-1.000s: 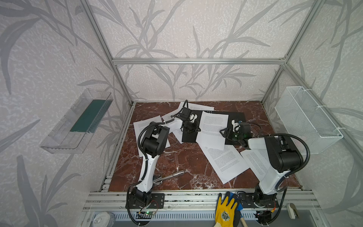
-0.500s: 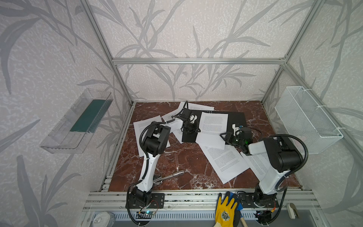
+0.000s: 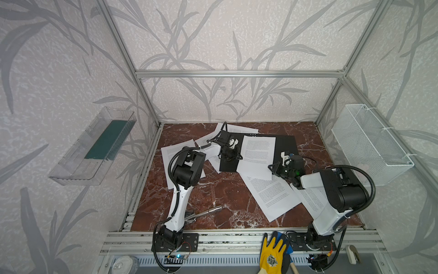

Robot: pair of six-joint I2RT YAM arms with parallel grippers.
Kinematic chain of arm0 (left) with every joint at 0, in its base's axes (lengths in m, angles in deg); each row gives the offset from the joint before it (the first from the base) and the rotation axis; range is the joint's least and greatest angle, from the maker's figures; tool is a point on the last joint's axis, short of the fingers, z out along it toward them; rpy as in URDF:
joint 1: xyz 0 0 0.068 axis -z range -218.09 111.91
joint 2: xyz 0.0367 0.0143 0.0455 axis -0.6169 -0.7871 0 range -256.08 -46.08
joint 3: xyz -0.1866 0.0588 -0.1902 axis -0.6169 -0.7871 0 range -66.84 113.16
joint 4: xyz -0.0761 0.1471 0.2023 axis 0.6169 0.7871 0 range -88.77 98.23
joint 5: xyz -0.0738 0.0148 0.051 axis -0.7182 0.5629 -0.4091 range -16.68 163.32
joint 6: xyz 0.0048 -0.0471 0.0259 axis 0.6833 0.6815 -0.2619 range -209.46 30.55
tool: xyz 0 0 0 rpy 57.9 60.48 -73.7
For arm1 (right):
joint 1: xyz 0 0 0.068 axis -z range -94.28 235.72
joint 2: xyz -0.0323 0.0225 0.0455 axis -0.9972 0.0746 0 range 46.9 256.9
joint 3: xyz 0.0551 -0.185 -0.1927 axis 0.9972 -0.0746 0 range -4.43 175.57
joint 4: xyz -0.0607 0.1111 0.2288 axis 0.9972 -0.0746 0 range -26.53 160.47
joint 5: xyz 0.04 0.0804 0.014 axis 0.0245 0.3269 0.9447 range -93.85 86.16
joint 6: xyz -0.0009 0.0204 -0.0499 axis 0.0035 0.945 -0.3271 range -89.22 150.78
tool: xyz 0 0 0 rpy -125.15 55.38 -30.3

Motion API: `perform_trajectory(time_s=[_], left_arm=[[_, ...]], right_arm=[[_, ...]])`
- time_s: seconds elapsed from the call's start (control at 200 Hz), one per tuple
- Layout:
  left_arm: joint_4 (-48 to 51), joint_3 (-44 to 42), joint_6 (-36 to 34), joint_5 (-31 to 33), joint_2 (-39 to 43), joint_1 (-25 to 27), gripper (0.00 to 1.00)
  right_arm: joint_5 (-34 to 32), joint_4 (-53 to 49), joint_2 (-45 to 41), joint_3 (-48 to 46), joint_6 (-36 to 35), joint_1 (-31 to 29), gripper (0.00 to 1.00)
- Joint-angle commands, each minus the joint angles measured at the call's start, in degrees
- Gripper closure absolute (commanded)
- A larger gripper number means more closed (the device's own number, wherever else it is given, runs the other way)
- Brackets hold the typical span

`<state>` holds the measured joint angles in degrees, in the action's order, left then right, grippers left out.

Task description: Put the files into the folder

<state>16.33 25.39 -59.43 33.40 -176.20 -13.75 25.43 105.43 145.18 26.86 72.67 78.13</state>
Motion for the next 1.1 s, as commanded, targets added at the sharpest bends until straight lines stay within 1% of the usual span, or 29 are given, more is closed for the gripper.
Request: perform_trajectory(time_s=[0.0, 0.015, 0.125, 0.135, 0.175, 0.235, 0.255, 0.26, 0.265, 0.275, 0.335, 0.435, 0.535, 0.585, 0.645, 0.73, 0.875, 0.95, 1.025, 1.095], left_arm=[[-2.87, -2.51, 0.52, -3.13, 5.98, -0.27, 0.96], [-3.2, -3.1, 0.58, -3.24, 6.63, -0.26, 0.95], [-6.56, -7.65, 0.72, -3.83, 13.04, -0.32, 0.67], [-6.74, -8.0, 0.67, -3.78, 13.69, -0.34, 0.65], [-7.18, -9.41, 0.51, -3.66, 16.18, -0.36, 0.52], [-7.06, -11.05, -0.47, -3.75, 19.69, -0.45, 0.24], [-6.94, -11.65, -0.83, -3.75, 20.94, -0.43, 0.12], [-6.88, -11.77, -0.92, -3.71, 21.17, -0.43, 0.07], [-6.86, -11.83, -1.06, -3.69, 21.46, -0.48, 0.04], [-6.73, -12.14, -1.2, -3.63, 22.14, -0.51, 0.02], [-6.41, -14.16, -1.95, -3.06, 26.45, -0.73, 0.01], [-6.84, -17.97, -3.79, -2.8, 34.59, -0.87, 0.01], [-8.01, -22.6, -6.62, -3.01, 42.87, -0.87, 0.01], [-9.0, -25.21, -7.93, -2.61, 46.73, -0.87, 0.01], [-6.34, -26.4, -11.2, -0.92, 50.38, -0.87, 0.01], [-2.23, -26.66, -15.45, 0.61, 53.86, -0.92, 0.01], [2.2, -27.38, -20.76, 2.42, 58.48, -0.91, 0.01], [3.18, -28.33, -23.95, 1.95, 60.64, -0.97, 0.01], [2.98, -29.15, -24.31, 2.38, 61.86, -0.97, 0.01], [4.97, -28.28, -24.79, 2.55, 61.85, -0.98, 0.01]], right_arm=[[-0.88, -6.09, -4.98, 2.02, -1.75, -0.23, 1.0], [-0.98, -7.29, -5.48, 2.38, -2.13, -0.18, 1.0], [-2.59, -19.25, -9.18, 6.82, -5.05, 0.33, 1.0], [-2.63, -20.53, -9.34, 7.33, -6.4, 0.48, 1.0], [-2.33, -24.76, -10.06, 9.39, -8.2, 1.03, 1.0], [-2.01, -30.99, -10.8, 12.72, -11.05, 1.85, 1.0], [-2.19, -33.5, -10.83, 14.08, -12.14, 2.08, 1.0], [-2.19, -33.5, -10.83, 14.08, -12.14, 2.08, 1.0], [-2.29, -34.14, -10.87, 14.42, -12.38, 2.16, 1.0], [-2.45, -35.24, -10.84, 15.05, -12.94, 2.33, 1.0], [-3.35, -43.16, -10.37, 19.46, -16.11, 3.5, 1.0], [-6.06, -53.14, -9.11, 25.41, -20.96, 4.34, 1.0], [-10.89, -59.37, -7.97, 29.28, -24.29, 4.43, 1.0], [-13.11, -60.9, -7.38, 30.43, -25.2, 4.43, 1.0], [-16.48, -63.17, -6.04, 32.33, -26.42, 4.43, 1.0], [-19.32, -65.86, -4.19, 34.89, -28.43, 4.43, 1.0], [-21.97, -68.56, -1.81, 37.71, -30.69, 4.74, 1.0], [-23.6, -70.16, -0.95, 38.97, -30.91, 5.32, 1.0], [-24.4, -70.24, -1.14, 39.14, -30.35, 6.36, 1.0], [-24.6, -69.57, -1.47, 38.85, -29.87, 7.31, 1.0]])
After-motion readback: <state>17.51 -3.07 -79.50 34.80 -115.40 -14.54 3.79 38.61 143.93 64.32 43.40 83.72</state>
